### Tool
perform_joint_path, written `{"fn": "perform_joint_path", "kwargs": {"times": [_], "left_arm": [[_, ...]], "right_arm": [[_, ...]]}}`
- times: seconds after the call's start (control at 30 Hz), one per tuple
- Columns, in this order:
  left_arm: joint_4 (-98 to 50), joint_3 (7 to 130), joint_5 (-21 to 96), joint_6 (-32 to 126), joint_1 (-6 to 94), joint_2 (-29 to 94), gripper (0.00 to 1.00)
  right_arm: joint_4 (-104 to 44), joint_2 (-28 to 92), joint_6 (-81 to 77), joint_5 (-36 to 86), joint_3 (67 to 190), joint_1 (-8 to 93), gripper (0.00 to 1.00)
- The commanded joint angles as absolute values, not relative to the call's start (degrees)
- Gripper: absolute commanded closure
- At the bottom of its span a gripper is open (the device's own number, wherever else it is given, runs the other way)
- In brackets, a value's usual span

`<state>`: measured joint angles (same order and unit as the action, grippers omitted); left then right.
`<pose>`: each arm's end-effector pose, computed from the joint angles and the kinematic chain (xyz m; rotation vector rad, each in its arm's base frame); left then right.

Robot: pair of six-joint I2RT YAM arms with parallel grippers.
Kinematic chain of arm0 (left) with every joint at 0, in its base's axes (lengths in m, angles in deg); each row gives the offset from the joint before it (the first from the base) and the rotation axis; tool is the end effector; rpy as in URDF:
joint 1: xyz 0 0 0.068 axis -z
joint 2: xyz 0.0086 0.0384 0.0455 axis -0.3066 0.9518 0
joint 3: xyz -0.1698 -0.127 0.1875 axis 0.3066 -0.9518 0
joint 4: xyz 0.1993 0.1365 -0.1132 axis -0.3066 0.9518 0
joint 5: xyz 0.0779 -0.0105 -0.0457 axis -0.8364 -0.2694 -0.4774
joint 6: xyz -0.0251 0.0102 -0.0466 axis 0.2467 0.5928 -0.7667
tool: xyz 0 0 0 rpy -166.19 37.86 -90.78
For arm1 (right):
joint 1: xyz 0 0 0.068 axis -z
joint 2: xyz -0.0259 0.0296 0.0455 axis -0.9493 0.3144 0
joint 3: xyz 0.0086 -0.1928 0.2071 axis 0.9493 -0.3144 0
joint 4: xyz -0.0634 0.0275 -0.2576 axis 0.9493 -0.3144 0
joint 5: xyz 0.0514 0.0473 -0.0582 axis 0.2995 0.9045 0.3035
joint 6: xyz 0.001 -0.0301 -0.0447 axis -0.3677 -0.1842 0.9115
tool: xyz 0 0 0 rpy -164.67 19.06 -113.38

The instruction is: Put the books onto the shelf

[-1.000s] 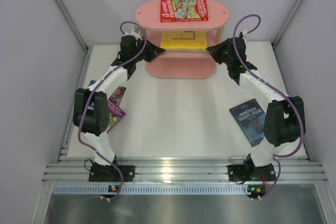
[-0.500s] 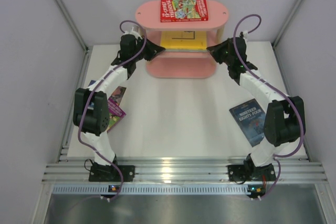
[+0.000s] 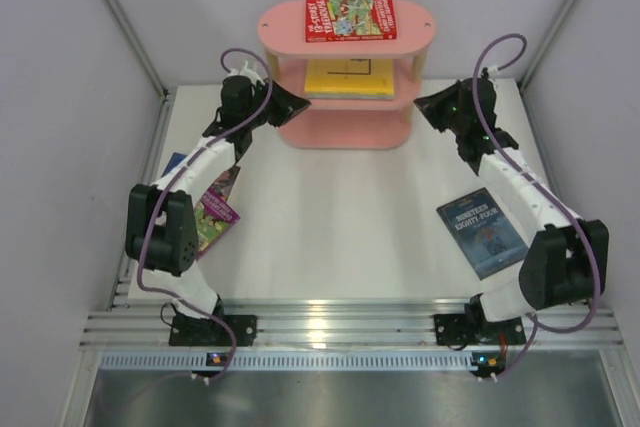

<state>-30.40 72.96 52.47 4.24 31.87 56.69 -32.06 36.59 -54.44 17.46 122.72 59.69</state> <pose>0.4077 -0.1162 0.3130 -0.3921 1.9460 -1.1854 0.3522 0.0751 0.3417 0.7915 1.8177 0.8444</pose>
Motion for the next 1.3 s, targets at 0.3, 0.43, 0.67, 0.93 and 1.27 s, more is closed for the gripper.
{"fn": "perform_joint_path", "kwargs": {"times": [0.3,0.43,0.67,0.93,1.27], "left_arm": [[-15.82,60.71,47.98,15.67,37.53,33.94,0.01],[-12.29,55.53,48.32,18.24,41.31,29.18,0.01],[-10.62,47.70,50.78,19.03,45.63,24.34,0.03],[-8.95,46.64,50.25,20.53,45.71,22.05,0.04],[-8.50,46.03,48.67,20.27,45.63,21.26,0.03]], "right_arm": [[-59.62,8.20,-45.99,10.80,104.73,78.85,0.13],[-67.89,3.00,-40.81,10.59,99.29,92.65,0.00],[-74.31,-0.53,-32.80,11.30,88.47,112.97,0.00],[-77.14,-0.88,-37.09,6.99,88.29,117.82,0.00],[-73.53,2.91,-39.20,7.00,84.69,118.70,0.00]]}}
